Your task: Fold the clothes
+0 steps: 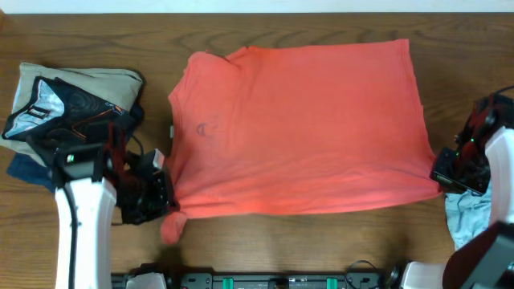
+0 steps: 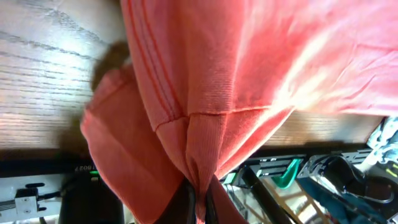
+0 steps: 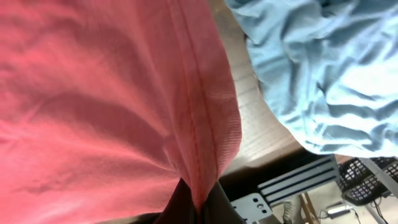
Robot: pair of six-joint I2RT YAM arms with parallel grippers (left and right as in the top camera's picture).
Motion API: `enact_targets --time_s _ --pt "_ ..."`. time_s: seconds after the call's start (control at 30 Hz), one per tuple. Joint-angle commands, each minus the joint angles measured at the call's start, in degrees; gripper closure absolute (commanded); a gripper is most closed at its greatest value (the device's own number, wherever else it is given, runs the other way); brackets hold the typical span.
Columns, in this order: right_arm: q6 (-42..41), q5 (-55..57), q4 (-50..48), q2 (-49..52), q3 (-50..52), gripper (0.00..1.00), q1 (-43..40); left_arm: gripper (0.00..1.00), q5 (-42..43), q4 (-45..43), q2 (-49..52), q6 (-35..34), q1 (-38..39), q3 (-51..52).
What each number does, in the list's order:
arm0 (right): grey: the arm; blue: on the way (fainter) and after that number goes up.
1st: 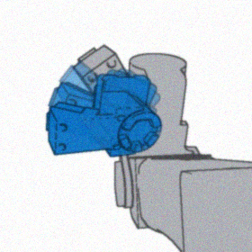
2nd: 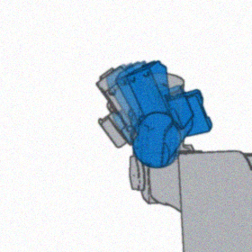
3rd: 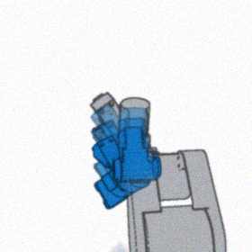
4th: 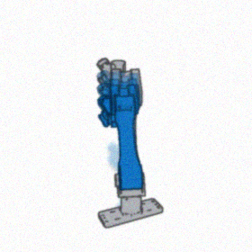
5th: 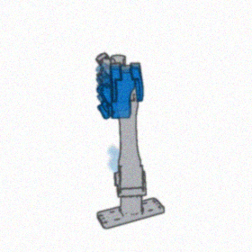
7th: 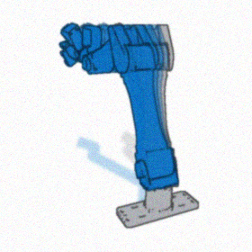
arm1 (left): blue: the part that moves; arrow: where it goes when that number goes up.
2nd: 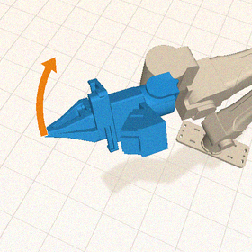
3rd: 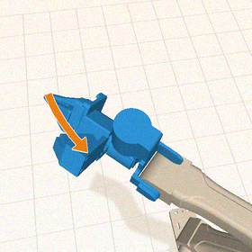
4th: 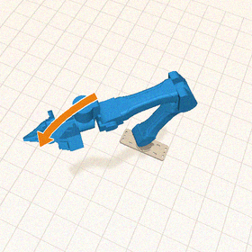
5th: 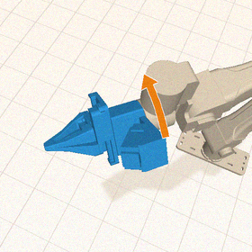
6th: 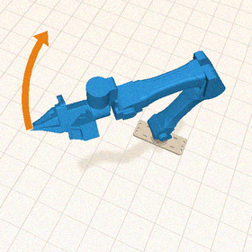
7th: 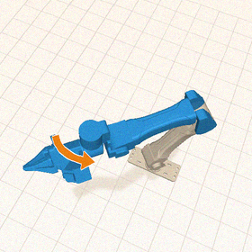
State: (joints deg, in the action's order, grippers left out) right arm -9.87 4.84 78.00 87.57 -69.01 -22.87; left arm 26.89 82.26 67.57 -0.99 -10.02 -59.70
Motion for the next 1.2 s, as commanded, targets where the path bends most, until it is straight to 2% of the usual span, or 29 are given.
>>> enact_targets --time_s 0.0,0.2,0.4,0.83,1.17 --pt "-0.76 1.14 -0.55 -2.16 0.20 0.99 -0.83 0.94 -0.63 -1.07 -1.70 -1.84 -0.31 -0.09" --pt "-0.72 0.20 -3.67 -2.08 0.20 0.99 -0.72 0.94 -0.59 -10.69 -0.24 -9.22 -0.31 -0.09" --pt "0.31 -4.35 -13.03 -2.05 0.20 0.99 -0.72 0.94 -0.57 -23.54 4.39 -15.87 -0.31 -0.09" --pt "0.76 -8.31 -27.34 4.72 0.26 0.99 2.40 0.94 -0.35 -41.53 18.25 -15.87 -0.13 -0.09" --pt "0.72 -12.33 -38.53 11.13 0.26 0.99 3.08 0.94 -0.37 -51.78 24.11 -15.85 -0.13 -0.09"
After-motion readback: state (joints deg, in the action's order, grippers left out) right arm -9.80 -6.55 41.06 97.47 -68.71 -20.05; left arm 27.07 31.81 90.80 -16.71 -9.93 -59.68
